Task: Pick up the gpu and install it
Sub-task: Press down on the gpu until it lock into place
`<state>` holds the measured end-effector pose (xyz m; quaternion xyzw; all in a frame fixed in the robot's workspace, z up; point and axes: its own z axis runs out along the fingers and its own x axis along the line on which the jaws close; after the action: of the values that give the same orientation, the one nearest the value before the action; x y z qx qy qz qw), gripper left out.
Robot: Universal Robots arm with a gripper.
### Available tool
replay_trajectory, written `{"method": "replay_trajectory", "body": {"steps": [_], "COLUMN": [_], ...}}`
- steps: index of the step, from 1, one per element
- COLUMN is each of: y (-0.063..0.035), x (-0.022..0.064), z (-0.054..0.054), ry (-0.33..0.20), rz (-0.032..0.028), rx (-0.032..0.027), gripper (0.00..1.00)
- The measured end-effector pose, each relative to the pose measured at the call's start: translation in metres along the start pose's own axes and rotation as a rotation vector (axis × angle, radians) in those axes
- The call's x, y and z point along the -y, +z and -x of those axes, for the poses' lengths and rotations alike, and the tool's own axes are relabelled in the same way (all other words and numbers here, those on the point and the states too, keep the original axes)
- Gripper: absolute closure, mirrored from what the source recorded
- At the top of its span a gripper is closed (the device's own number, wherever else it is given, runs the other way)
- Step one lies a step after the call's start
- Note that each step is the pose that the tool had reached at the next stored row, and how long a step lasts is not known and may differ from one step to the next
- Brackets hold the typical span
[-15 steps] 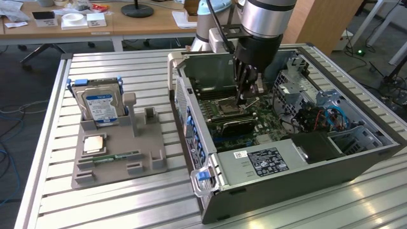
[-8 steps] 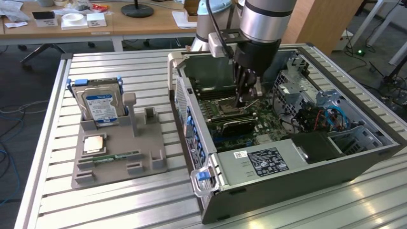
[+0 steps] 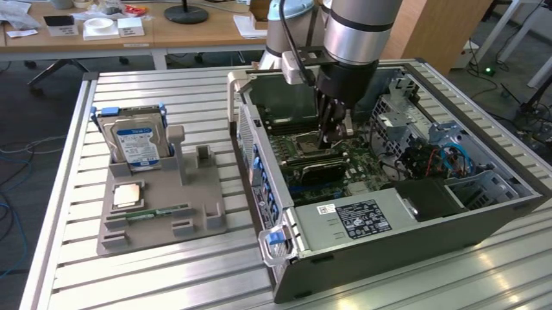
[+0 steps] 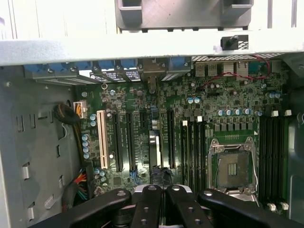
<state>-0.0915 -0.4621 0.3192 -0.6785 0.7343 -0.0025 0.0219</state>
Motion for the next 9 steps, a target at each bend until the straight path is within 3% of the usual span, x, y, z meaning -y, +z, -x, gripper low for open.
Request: {"method": "replay_trajectory", "body": {"steps": [9], "y": [0.0022], "x": [-0.0032], "z": [0.0024], "ry": [0.000], "rz": [-0.0001], "rx": [0.0001], "gripper": [0.89]}}
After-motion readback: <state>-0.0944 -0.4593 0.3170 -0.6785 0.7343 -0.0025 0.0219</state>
